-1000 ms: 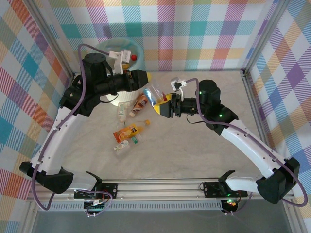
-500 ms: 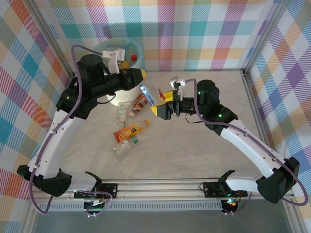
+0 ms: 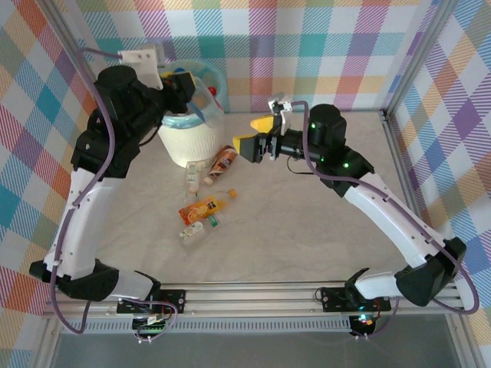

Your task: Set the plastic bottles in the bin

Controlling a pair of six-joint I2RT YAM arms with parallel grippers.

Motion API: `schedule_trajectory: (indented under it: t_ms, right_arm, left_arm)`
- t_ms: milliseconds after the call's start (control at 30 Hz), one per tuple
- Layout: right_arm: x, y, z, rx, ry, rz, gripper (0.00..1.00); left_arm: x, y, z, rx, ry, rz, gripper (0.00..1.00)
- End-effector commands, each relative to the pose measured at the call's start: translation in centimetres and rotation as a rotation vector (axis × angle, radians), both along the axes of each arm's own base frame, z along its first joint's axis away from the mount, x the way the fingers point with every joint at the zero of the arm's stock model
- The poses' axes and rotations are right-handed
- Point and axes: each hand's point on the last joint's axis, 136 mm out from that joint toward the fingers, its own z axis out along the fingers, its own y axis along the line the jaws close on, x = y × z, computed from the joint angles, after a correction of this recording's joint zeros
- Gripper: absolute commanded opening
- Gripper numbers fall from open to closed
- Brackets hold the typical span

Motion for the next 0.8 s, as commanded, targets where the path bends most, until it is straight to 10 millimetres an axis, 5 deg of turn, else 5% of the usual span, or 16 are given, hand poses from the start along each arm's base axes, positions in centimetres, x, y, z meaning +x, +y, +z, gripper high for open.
schedule_trajectory:
  t_ms: [0, 267, 467, 767]
  right_arm:
    - [0.6, 1.1, 0.7, -0.011, -0.031, 0.01, 1.0]
    - [1.5, 3.9, -0.6, -0.059, -0.044, 0.073, 1.0]
    - [1.7, 5.1, -2.4, -0.097, -0.023, 0.11, 1.0]
    - [2.1, 5.6, -4.4, -0.148, -0.019, 0.122, 1.0]
  left_arm:
    - [4.1, 3.1, 0.4, 0.155, -0.058, 0.165, 0.0]
    - [15.2, 9.6, -2.7, 0.306, -0.026, 0.401, 0.0]
    - [21.5, 9.1, -7.3, 0.374, 0.006, 0.342, 0.0]
    - [25.5, 8.7, -14.4, 0.468, 0.122, 0.304, 0.02]
